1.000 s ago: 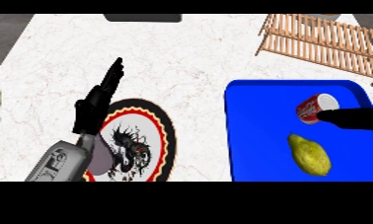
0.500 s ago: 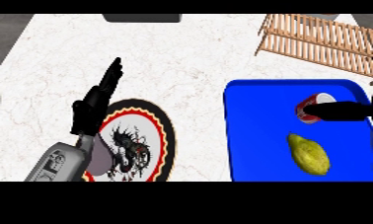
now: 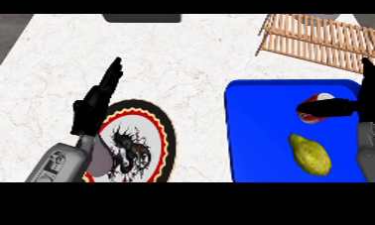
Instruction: Pick the can from the tray and place it in the tiered shelf
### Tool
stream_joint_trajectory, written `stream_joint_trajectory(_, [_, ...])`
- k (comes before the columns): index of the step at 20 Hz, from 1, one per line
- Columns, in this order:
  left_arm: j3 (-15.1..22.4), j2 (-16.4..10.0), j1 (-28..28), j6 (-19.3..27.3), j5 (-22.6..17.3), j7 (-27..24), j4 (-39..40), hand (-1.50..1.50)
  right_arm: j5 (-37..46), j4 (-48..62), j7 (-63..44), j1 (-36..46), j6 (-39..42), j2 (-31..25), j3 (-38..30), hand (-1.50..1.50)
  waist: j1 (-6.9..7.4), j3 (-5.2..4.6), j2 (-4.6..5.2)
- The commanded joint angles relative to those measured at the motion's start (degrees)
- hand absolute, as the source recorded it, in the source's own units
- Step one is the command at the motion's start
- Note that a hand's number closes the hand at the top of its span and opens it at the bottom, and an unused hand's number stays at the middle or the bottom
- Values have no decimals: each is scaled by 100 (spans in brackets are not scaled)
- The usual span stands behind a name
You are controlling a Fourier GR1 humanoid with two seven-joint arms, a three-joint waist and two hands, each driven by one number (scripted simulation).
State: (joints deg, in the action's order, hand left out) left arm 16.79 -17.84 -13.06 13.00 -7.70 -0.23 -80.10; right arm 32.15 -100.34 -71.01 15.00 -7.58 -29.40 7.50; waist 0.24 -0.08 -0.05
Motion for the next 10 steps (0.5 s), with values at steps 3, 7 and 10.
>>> stream_joint_trajectory(3, [-277,-219,149,-316,-108,-214,73,0,270,62,-1094,-88,306,311,-52,-150,-40,-1,-3])
stream_joint_trajectory(7, [-51,56,237,-96,118,-76,-183,0,461,50,-1113,-56,473,531,-106,-150,-28,2,-7])
stream_joint_trajectory(10, [-109,20,79,-219,90,174,-129,0,573,635,-709,58,398,668,-322,-150,-5,6,6])
